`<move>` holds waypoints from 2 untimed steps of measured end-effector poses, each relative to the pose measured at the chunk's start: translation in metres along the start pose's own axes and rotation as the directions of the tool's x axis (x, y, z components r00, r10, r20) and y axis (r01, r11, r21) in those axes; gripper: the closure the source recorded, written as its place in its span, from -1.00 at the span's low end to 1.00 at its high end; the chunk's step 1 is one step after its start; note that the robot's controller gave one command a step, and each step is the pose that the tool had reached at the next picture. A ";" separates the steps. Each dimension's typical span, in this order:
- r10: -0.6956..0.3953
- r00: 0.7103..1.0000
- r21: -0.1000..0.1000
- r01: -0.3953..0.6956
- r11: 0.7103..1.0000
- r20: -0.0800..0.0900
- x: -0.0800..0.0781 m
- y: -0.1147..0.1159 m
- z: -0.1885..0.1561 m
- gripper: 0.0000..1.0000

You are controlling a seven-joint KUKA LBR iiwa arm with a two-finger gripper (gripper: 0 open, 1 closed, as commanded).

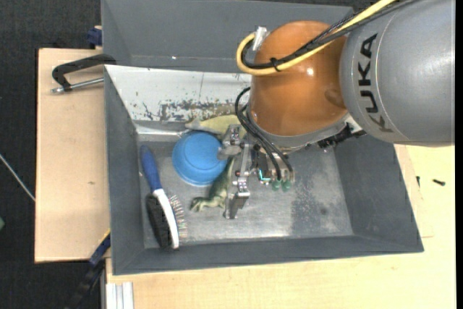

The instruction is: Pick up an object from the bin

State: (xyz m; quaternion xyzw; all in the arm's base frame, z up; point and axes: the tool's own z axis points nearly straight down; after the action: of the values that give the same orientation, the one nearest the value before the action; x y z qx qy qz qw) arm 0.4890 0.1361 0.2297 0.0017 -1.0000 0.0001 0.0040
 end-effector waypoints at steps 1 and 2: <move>-0.422 0.906 0.002 0.422 0.906 0.012 -0.017 -0.005 0.158 -1.00; -0.420 0.907 0.002 0.420 0.907 0.019 -0.019 -0.004 0.156 1.00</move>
Offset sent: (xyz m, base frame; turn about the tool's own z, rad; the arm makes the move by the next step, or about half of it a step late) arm 0.0143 -0.0066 -0.1590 -0.4355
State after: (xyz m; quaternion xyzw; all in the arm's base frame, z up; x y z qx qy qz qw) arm 0.5066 0.1319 0.0740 0.2169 -0.9762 -0.0017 -0.0058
